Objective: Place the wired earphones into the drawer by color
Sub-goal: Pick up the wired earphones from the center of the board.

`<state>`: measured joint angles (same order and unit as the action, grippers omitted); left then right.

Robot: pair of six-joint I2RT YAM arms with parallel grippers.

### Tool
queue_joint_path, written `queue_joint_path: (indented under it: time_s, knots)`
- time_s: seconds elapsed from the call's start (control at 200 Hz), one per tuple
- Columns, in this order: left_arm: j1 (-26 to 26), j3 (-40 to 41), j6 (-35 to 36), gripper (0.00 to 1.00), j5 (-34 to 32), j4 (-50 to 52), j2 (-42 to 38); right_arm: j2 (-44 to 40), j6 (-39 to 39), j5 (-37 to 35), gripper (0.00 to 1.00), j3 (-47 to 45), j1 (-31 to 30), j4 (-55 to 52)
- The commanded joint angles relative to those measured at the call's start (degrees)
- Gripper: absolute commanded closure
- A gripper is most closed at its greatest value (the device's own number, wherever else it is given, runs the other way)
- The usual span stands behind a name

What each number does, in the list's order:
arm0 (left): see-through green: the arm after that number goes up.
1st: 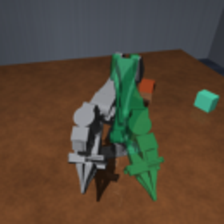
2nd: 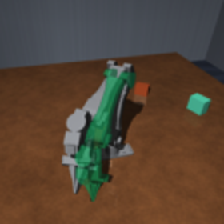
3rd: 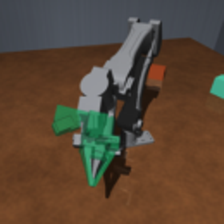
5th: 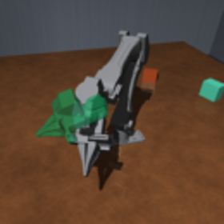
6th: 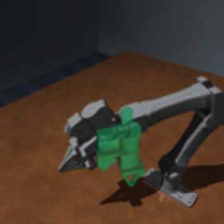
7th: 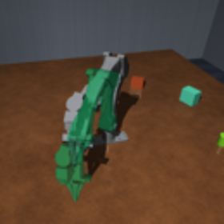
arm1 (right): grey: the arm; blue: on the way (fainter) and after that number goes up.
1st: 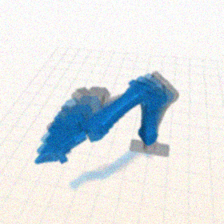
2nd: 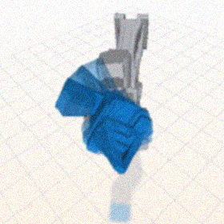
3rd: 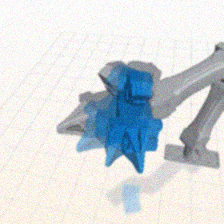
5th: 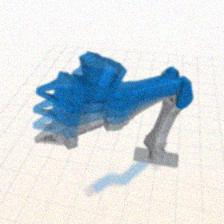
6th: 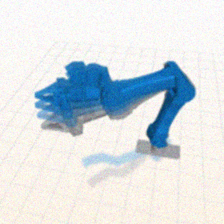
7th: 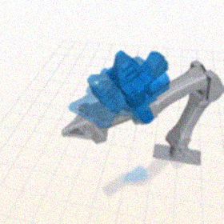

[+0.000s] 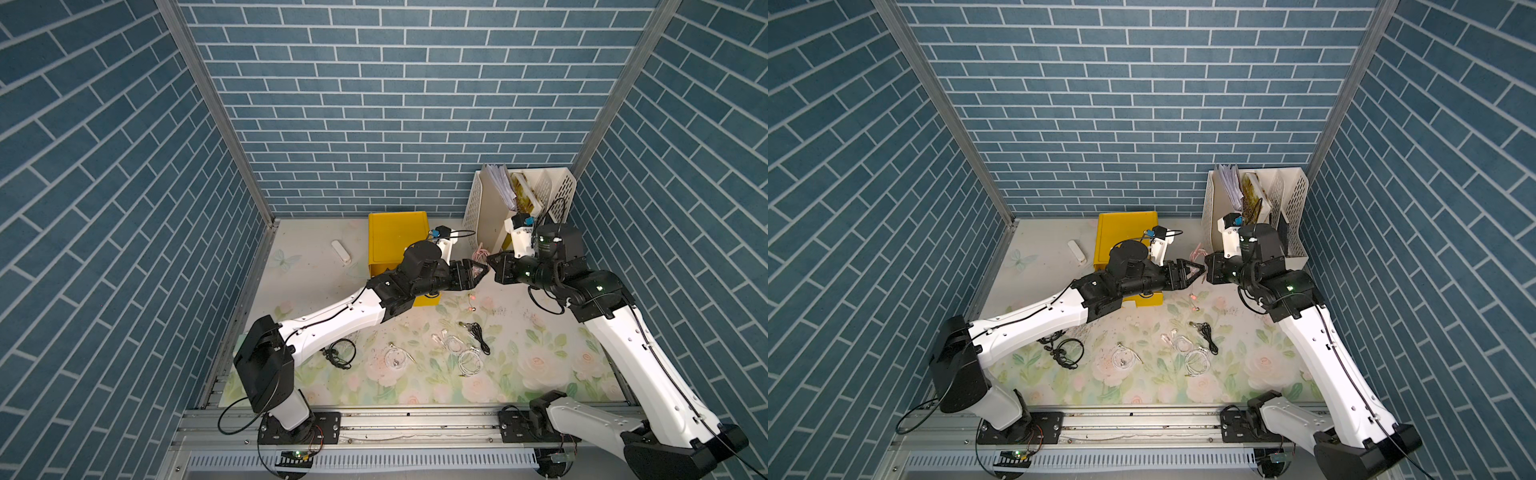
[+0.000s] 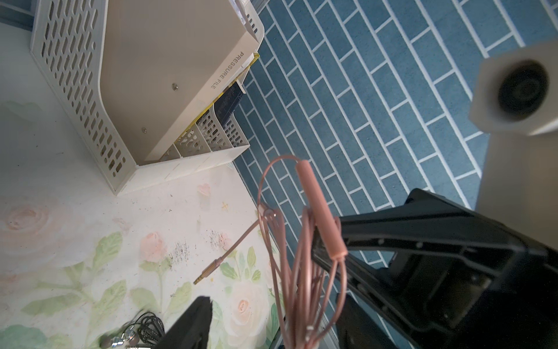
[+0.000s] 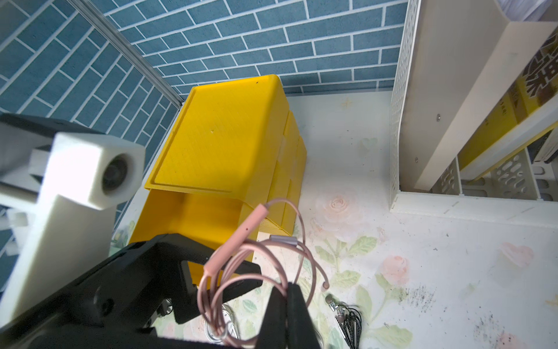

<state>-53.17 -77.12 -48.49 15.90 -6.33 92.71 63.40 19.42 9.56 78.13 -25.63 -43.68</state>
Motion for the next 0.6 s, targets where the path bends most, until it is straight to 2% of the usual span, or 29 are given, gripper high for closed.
queue_joint_path:
  time_s: [0.0, 0.165, 0.365, 0.465, 0.595]
  knots:
    - [0.60, -1.95, 1.69, 0.38, -0.68, 0.22, 0.21, -1.17, -1.31, 0.87, 1.00, -0.61, -0.38, -1.23]
    - [0.92, -3.40, 3.14, 0.60, -1.19, 1.42, 0.54, -1.42, -1.49, 1.18, 1.00, -1.47, -0.48, -1.15]
    - [1.05, -4.22, 3.54, 0.72, -0.82, 1.82, 1.24, -1.95, -1.14, 2.31, 1.00, -2.45, -0.60, -0.11]
    - [1.05, -4.18, 3.50, 0.73, -0.34, 1.66, 1.53, -1.96, -1.05, 2.74, 1.00, -2.45, -0.73, 0.24]
    - [1.05, -4.18, 3.71, 0.80, 0.05, 1.76, 1.74, -1.96, -1.03, 2.85, 1.00, -2.37, -0.71, 0.50]
